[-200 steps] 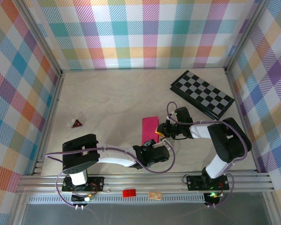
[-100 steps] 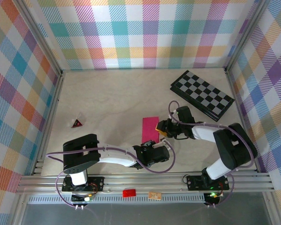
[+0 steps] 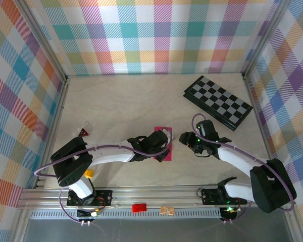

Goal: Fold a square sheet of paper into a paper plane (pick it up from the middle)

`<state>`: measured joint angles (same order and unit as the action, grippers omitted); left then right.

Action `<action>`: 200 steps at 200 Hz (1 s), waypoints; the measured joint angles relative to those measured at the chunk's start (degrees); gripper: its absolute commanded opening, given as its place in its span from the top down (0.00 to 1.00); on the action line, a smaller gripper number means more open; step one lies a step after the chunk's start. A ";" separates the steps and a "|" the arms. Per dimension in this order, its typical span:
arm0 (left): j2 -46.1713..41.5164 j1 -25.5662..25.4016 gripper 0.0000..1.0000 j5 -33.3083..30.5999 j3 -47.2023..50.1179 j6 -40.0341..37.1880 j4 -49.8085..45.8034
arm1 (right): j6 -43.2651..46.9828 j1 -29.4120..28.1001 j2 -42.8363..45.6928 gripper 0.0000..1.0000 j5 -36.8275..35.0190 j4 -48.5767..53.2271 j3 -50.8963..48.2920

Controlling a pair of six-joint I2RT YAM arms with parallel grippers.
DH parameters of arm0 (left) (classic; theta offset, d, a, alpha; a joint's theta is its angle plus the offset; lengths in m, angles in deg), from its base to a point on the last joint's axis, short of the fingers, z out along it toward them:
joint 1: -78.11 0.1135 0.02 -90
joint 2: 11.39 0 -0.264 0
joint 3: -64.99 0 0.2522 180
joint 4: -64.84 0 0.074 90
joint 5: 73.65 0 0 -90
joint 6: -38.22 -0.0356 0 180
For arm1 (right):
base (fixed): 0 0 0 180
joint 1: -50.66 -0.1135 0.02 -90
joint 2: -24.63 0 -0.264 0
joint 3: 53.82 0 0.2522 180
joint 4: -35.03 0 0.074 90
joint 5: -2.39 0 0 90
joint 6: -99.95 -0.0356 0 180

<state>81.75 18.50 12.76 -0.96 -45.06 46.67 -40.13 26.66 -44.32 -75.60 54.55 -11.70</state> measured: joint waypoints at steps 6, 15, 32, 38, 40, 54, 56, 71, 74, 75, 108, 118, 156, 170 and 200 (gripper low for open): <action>0.00 0.31 0.99 1.09 0.11 0.31 0.02 | 0.02 0.00 0.59 0.45 -0.04 0.28 -0.31; 0.02 0.66 0.99 2.47 0.35 0.87 0.00 | 0.02 -0.02 1.46 0.45 0.02 0.50 -0.70; 0.02 1.11 0.98 4.26 0.63 1.66 0.11 | 0.04 -0.02 2.71 0.46 0.90 0.35 -1.42; 0.02 1.29 0.98 4.79 0.74 1.97 0.09 | 0.04 -0.02 2.99 0.46 1.49 0.26 -1.66; 0.04 1.31 0.98 4.92 0.79 2.05 0.09 | 0.04 0.00 3.08 0.47 1.68 0.20 -1.75; 0.04 1.57 0.97 5.73 1.22 2.67 0.24 | 0.02 0.00 3.23 0.49 3.30 -0.50 -2.43; 0.04 1.60 0.97 5.77 1.31 2.75 0.26 | 0.02 -0.02 3.23 0.50 3.58 -0.55 -2.51; 0.09 1.95 0.95 5.97 1.51 2.93 0.17 | 0.11 -0.02 3.10 0.56 5.81 -1.33 -3.02; 0.11 1.99 0.94 5.95 1.53 2.95 0.20 | -0.02 -0.02 3.06 0.57 6.32 -1.57 -3.10; 0.11 1.99 0.94 5.97 1.53 2.93 0.20 | 0.07 -0.02 2.97 0.57 6.69 -1.77 -3.15; 0.13 2.08 0.85 5.40 1.53 2.86 0.02 | -0.04 -0.02 -0.02 0.61 11.52 -4.94 -3.19; 0.24 2.08 0.84 5.22 1.53 2.64 0.02 | -0.04 -0.02 -1.09 0.61 12.39 -5.55 -3.19; 1.70 2.08 0.77 5.03 1.53 2.21 -0.02 | -0.07 -0.02 -2.38 0.61 14.16 -6.99 -3.21; 2.21 2.08 0.76 5.03 1.53 1.88 -0.04 | -0.07 -0.02 -2.40 0.61 14.29 -7.15 -3.19; 2.84 2.08 0.78 5.03 1.49 1.36 -0.02 | -0.09 -0.02 -2.86 0.61 14.56 -7.39 -3.21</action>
<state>84.60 20.57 17.79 0.53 -43.71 46.65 -40.22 26.63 -47.18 -61.04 47.16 -14.92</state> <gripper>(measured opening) 0.230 0.388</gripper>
